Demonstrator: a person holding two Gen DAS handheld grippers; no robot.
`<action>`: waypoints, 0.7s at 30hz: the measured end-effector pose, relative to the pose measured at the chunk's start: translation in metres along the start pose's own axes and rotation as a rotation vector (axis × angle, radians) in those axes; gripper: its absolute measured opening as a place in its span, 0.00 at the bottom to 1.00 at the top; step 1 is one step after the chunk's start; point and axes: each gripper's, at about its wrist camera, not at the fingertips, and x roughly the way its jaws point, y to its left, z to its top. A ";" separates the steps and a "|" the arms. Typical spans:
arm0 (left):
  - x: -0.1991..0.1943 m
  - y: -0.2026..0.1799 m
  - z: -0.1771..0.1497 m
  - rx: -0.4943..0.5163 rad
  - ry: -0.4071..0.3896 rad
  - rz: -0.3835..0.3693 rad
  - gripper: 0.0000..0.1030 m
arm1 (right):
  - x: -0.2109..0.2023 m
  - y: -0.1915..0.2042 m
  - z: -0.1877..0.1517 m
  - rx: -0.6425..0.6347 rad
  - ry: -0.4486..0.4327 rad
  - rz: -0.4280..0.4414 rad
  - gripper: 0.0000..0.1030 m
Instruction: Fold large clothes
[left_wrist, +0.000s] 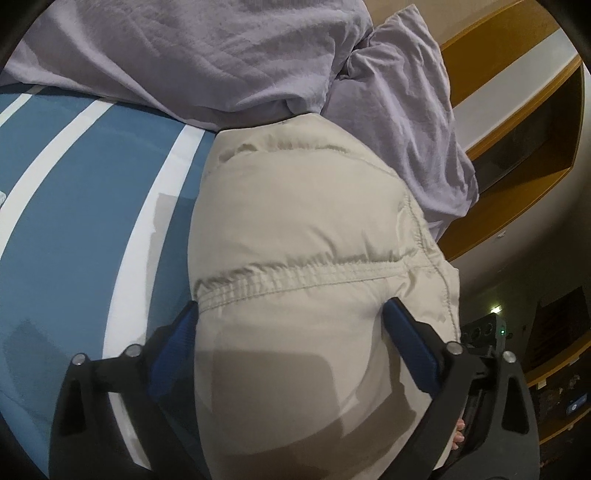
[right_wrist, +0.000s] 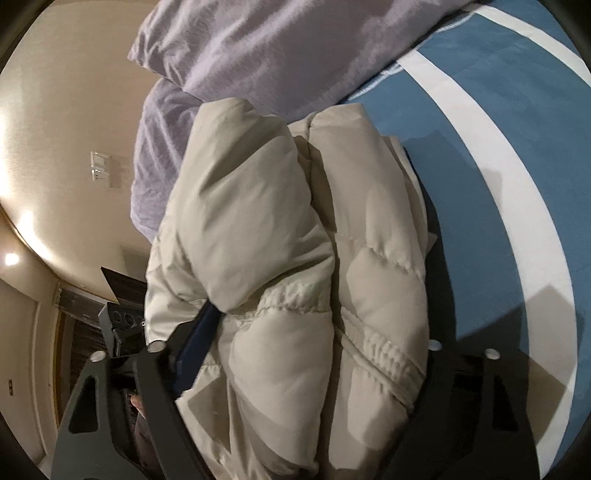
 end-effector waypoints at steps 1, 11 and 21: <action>-0.002 0.000 0.001 -0.003 -0.002 -0.004 0.89 | -0.001 0.001 0.001 -0.002 -0.004 0.004 0.71; -0.030 0.018 0.038 -0.016 -0.061 0.076 0.82 | 0.039 0.038 0.016 -0.049 0.012 0.036 0.61; -0.056 0.042 0.073 0.036 -0.170 0.283 0.78 | 0.093 0.076 0.016 -0.143 0.024 -0.001 0.64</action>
